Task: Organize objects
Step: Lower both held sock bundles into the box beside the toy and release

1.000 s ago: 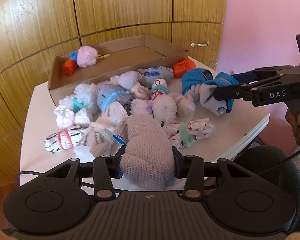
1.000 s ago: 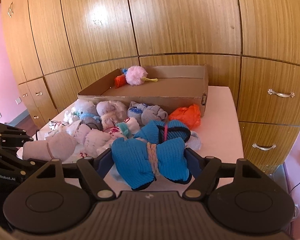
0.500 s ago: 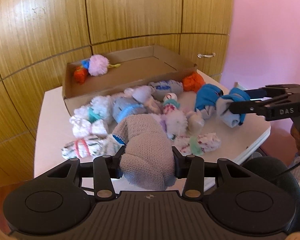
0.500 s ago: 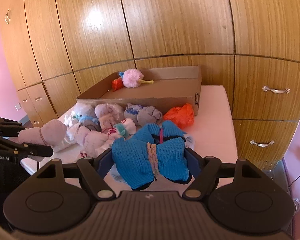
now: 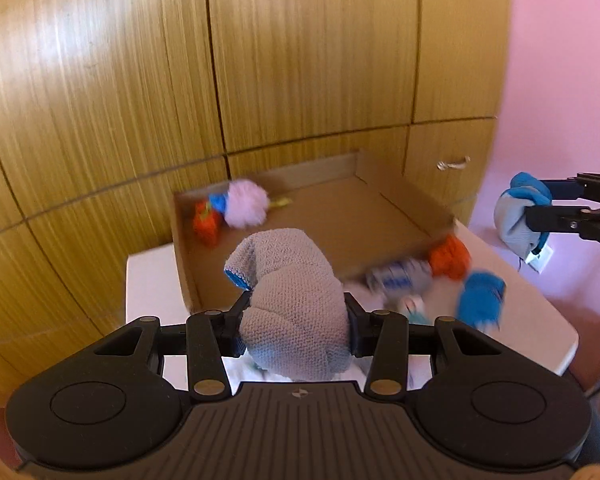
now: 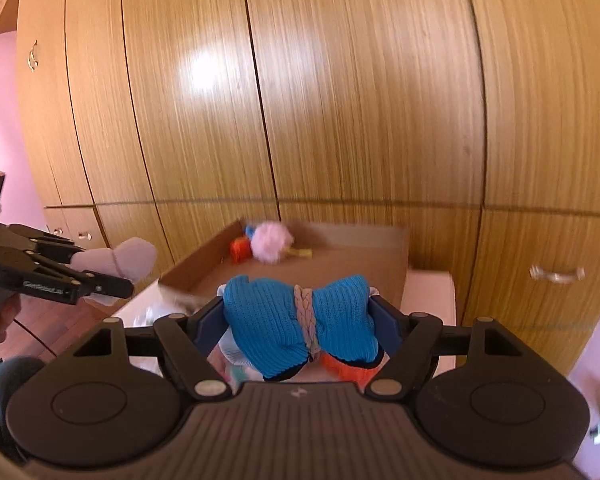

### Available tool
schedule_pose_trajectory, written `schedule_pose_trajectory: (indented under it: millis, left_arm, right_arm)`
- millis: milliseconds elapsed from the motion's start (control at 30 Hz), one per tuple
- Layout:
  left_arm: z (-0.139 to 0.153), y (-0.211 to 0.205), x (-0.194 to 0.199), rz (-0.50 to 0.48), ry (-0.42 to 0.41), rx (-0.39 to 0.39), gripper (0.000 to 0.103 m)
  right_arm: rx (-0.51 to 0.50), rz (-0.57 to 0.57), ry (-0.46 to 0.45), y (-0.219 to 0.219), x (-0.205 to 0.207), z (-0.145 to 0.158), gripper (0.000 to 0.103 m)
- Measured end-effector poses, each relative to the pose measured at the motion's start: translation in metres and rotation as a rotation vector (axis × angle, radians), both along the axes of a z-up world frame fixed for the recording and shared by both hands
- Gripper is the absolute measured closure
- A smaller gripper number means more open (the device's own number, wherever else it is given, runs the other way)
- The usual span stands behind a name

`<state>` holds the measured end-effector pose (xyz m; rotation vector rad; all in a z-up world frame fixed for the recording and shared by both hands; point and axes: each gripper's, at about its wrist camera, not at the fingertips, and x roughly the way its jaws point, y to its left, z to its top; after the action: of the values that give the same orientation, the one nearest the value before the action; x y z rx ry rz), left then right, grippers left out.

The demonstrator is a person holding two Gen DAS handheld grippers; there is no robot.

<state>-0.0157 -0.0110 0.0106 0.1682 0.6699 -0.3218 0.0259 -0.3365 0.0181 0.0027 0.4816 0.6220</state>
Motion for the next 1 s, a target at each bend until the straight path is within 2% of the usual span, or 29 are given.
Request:
schedule_pose_trajectory:
  millis: [167,400,600,800,900,1000]
  left_arm:
    - [0.01,-0.005,0.055,0.001,0.011,0.005,0.052]
    - [0.006,-0.023,0.135,-0.031,0.125,-0.05,0.052]
    - [-0.019,-0.047,0.195,-0.039,0.201,-0.064,0.052]
    - [-0.046,-0.066,0.235,-0.038,0.242,-0.05,0.052]
    - [-0.057,-0.072,0.251,-0.027,0.249,-0.013,0.051]
    - [-0.066,-0.07,0.264,0.024,0.268,0.016,0.051]
  right_arm:
    - [-0.028,0.026,-0.019,0.015,0.043,0.011,0.031]
    - [-0.103,0.07,-0.018,0.045,0.103,0.011,0.031]
    - [-0.191,0.117,0.025,0.079,0.154,-0.006,0.031]
    - [-0.313,0.168,0.054,0.106,0.192,-0.029,0.031]
    - [-0.354,0.174,0.075,0.112,0.209,-0.041,0.031]
    - [-0.378,0.186,0.093,0.117,0.22,-0.05,0.031]
